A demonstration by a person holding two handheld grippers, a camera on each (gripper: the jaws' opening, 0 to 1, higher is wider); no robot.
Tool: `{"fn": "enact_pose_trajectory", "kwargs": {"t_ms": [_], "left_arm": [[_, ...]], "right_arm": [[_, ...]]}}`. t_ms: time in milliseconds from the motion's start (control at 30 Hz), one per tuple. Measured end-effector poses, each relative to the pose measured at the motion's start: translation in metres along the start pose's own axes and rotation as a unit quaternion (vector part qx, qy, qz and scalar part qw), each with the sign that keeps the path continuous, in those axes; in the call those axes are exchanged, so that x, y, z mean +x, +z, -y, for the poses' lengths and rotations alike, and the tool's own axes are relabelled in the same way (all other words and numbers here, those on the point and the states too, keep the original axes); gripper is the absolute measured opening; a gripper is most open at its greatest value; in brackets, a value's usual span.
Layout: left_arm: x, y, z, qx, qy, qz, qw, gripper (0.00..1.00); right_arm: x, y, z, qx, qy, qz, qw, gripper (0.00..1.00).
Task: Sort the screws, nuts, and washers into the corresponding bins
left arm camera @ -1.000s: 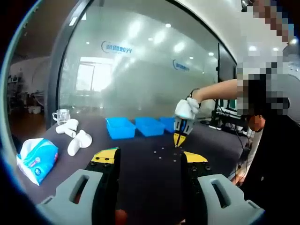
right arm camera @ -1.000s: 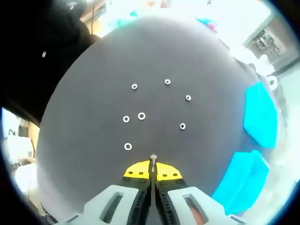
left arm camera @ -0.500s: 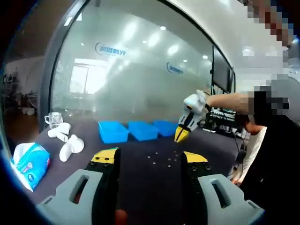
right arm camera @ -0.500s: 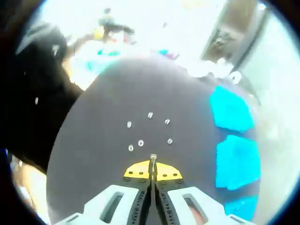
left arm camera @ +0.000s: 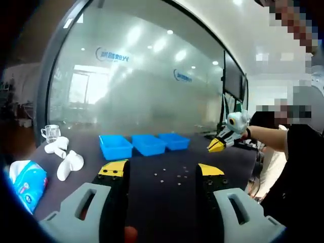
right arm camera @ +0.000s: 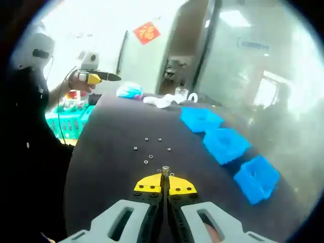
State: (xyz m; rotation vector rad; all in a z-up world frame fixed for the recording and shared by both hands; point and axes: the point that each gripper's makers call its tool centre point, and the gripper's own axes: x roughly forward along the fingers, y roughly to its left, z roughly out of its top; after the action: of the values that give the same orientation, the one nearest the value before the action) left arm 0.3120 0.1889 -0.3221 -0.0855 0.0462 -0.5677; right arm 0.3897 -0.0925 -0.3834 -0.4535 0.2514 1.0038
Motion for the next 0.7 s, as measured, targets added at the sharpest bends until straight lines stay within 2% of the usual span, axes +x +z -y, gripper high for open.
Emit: {"fn": "enact_pose_trajectory", "kwargs": {"t_ms": [33,100,133,233,267,300,333,433,500,533,700], "left_arm": [[0.0,0.0,0.0,0.0,0.0,0.0,1.0,0.52],[0.001,0.001,0.001,0.0,-0.002,0.001,1.0,0.52],[0.002,0.001,0.001,0.0,-0.002,0.001,1.0,0.52],[0.007,0.002,0.002,0.002,-0.005,-0.001,1.0,0.52],[0.008,0.003,0.003,0.003,-0.006,-0.001,1.0,0.52],[0.011,0.004,0.005,0.001,-0.013,0.0,0.9999,0.52],[0.013,0.007,0.007,-0.004,-0.021,0.003,0.9998,0.52],[0.017,0.01,0.011,0.006,-0.026,0.001,0.9996,0.52],[0.019,0.012,0.012,0.008,-0.028,0.003,0.9996,0.52],[0.019,0.012,0.012,0.008,-0.029,0.003,0.9995,0.52],[0.019,0.01,0.014,0.008,-0.031,0.0,0.9995,0.52]], "right_arm": [[-0.005,-0.002,0.0,0.019,-0.018,0.009,0.9996,0.0],[-0.016,-0.011,-0.003,0.026,-0.05,0.017,0.9983,0.0],[-0.024,-0.019,0.0,0.034,-0.082,0.014,0.996,0.0],[-0.039,-0.027,0.003,0.074,-0.147,0.043,0.9854,0.0],[-0.043,-0.029,0.004,0.081,-0.161,0.051,0.9824,0.0],[-0.052,-0.037,0.007,0.077,-0.197,0.054,0.9758,0.0],[-0.057,-0.042,0.008,0.074,-0.218,0.053,0.9718,0.0],[-0.07,-0.051,0.007,0.101,-0.251,0.067,0.9603,0.0],[-0.081,-0.049,0.011,0.101,-0.286,0.084,0.9491,0.0],[-0.084,-0.049,0.01,0.111,-0.292,0.09,0.9458,0.0],[-0.088,-0.036,0.012,0.105,-0.307,0.099,0.9407,0.0]]}}
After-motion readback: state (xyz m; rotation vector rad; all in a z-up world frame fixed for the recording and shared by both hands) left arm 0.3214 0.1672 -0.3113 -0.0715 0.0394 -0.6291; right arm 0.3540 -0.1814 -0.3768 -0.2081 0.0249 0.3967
